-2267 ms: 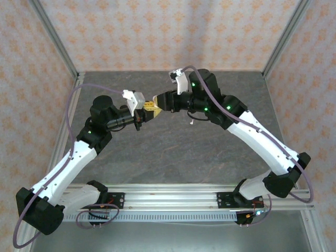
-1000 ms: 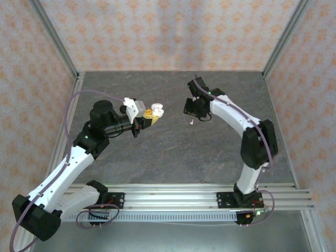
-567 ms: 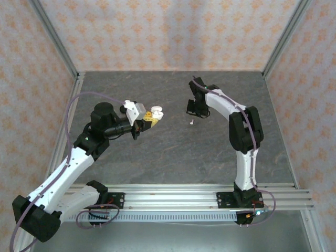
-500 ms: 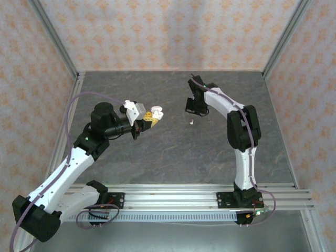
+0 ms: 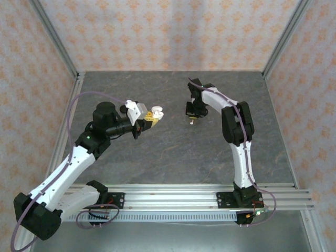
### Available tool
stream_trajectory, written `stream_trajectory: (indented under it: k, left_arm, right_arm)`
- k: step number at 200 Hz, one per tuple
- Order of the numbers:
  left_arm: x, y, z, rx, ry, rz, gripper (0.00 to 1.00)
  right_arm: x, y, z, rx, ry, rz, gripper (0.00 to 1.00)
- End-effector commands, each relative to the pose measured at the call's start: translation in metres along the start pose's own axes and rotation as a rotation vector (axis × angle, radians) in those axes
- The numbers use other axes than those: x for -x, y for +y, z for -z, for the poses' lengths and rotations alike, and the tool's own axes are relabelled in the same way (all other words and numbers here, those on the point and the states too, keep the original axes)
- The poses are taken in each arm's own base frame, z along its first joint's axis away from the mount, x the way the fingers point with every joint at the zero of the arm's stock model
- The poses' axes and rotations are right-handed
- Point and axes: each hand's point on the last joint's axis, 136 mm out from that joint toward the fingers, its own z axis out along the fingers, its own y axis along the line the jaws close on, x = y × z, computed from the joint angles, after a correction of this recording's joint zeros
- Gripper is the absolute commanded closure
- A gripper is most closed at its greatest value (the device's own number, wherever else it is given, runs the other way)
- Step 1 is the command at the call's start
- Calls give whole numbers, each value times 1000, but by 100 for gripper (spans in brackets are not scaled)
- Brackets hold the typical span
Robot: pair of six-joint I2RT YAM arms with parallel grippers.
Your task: Insert wireless bluetooth earbuds into charging case
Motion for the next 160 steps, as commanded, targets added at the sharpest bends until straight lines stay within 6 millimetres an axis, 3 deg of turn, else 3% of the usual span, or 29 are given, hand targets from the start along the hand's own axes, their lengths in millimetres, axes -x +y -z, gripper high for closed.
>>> stream_trajectory:
  k: [1,44,96,160]
  left_arm:
    - [-2,0,-3,-3,3,-8,100]
    - [0,0,-3,-8,-6,-10,100]
    - [-1,-2,1,-4,-9,-13,100]
    - [0,-6,7,6,-21,-14,100]
  right_arm:
    - [-24,-12,-1,-22,70,7,99]
    - [-48,-28,-1,-66,104,25,99]
    - [-82,-34,2,-40,164,-24,99]
    - [-111,-8,5,101,191,-82,98]
